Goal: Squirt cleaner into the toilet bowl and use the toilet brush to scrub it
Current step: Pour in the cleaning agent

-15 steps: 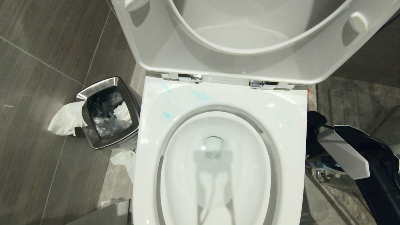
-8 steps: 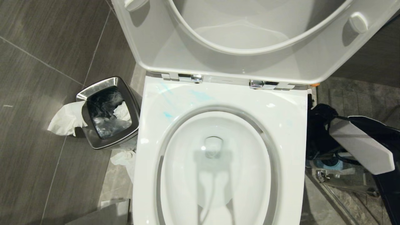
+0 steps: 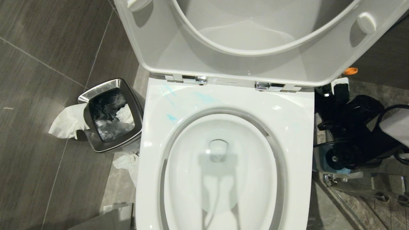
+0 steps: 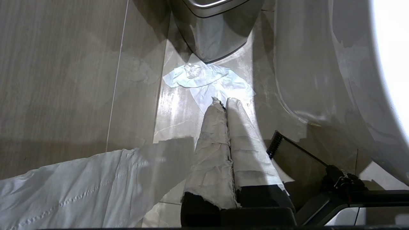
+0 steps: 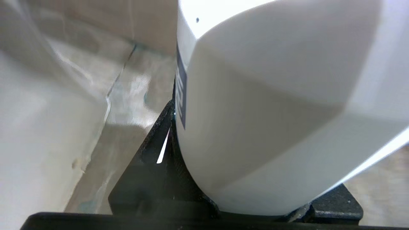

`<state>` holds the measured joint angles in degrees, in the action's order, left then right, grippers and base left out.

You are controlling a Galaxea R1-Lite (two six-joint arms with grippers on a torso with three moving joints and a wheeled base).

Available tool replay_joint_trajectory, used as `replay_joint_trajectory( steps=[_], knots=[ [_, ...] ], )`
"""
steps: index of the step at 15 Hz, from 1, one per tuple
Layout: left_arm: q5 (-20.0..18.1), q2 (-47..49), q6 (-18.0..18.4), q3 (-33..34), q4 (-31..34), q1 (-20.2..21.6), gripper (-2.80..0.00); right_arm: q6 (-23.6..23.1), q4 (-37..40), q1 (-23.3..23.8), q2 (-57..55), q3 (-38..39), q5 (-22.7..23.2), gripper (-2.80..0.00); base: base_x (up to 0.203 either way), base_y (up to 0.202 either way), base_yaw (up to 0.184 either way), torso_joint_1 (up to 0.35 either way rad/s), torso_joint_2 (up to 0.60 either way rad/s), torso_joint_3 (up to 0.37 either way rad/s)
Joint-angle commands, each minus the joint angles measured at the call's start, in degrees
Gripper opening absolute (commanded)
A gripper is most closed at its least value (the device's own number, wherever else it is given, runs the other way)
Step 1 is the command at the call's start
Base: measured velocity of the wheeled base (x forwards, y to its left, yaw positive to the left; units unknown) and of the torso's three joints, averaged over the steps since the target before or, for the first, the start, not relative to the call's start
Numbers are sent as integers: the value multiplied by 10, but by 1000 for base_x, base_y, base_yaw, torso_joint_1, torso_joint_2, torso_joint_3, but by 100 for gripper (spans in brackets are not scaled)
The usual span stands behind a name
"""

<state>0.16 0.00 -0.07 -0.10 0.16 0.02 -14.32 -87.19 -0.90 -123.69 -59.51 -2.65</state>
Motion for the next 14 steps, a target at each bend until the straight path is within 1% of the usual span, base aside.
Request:
replay_joint_trajectory(
  steps=[1,5,9,12,14],
  knots=[
    [0,1,0,0,0,0,-280,0,-5,1,112,67,-1,-280,0,0,0,0,0,0],
    [0,1,0,0,0,1,-280,7,-5,9,242,183,-2,-280,0,0,0,0,0,0],
    [0,1,0,0,0,0,-280,35,-5,25,356,285,-31,-280,0,0,0,0,0,0],
    [0,1,0,0,0,1,-280,63,-2,45,440,390,-36,-280,0,0,0,0,0,0],
    [0,1,0,0,0,0,-280,80,32,48,506,446,-33,-280,0,0,0,0,0,0]
  ],
)
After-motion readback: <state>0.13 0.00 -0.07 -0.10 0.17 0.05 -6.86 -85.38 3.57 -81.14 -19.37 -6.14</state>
